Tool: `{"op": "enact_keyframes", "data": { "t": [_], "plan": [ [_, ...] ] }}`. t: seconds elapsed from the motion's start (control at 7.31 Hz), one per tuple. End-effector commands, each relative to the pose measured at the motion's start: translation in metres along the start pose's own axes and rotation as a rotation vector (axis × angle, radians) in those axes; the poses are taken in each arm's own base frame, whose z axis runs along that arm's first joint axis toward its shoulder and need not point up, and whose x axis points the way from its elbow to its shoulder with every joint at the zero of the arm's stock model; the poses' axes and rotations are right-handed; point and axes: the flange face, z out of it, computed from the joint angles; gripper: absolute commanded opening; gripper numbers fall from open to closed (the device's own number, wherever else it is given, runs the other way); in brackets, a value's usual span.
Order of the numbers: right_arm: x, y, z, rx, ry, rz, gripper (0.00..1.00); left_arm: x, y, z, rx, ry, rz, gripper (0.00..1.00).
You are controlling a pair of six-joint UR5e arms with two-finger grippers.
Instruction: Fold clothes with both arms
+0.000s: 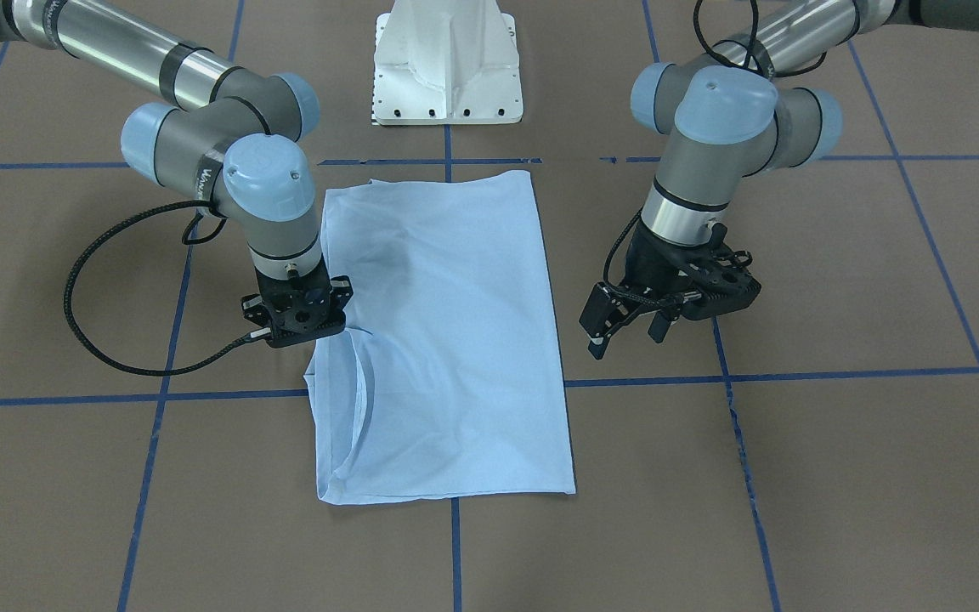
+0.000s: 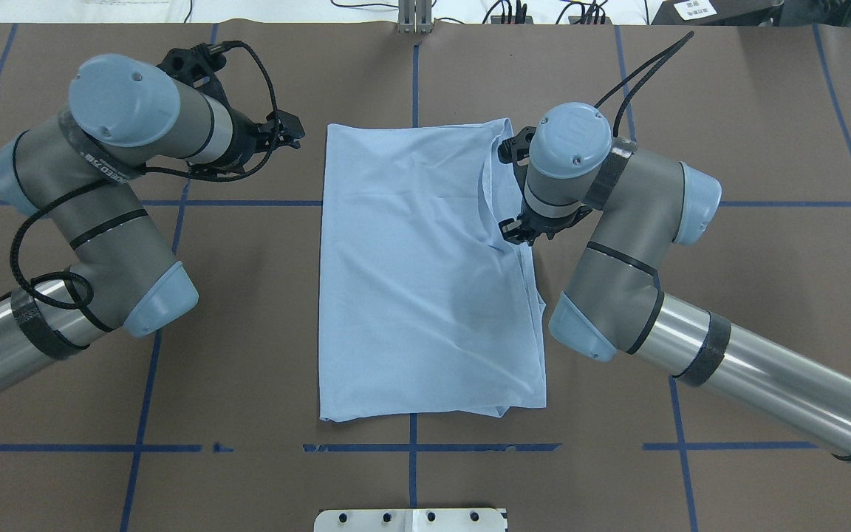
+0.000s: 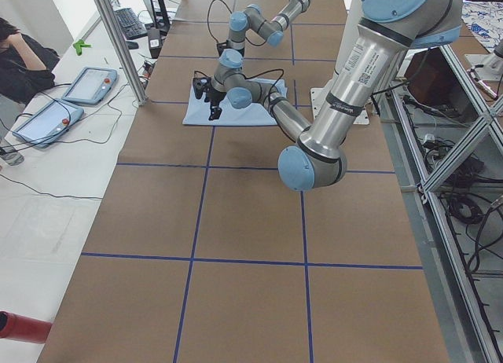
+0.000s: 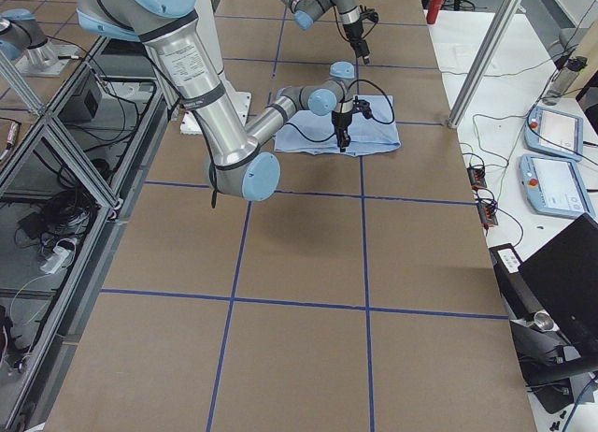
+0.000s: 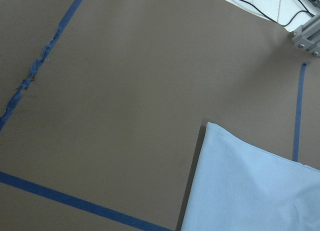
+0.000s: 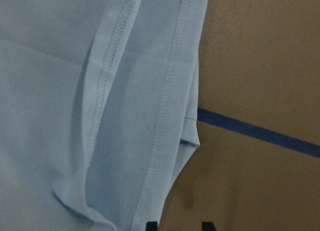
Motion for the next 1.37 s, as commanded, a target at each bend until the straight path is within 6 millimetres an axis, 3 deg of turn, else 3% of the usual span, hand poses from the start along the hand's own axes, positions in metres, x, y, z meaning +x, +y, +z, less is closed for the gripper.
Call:
{"op": "enact_keyframes", "data": {
  "t": [0.0,0.27,0.82,1.23],
  "plan": [
    [-0.017,-0.024,-0.025,0.040,-0.031,0.002,0.42,0.004,0.001,-0.005,-0.003,0.011,0.006,1.00],
    [-0.032,-0.043,-0.028,0.064,-0.056,0.006,0.46,0.010,0.003,-0.015,-0.002,0.035,0.013,1.00],
    [-0.036,-0.059,-0.001,0.070,-0.069,0.006,0.45,0.028,0.008,-0.053,0.018,0.142,0.041,1.00],
    [-0.034,-0.065,0.016,0.054,-0.054,0.010,0.39,0.029,0.008,-0.055,0.019,0.146,0.042,1.00]
  ]
}}
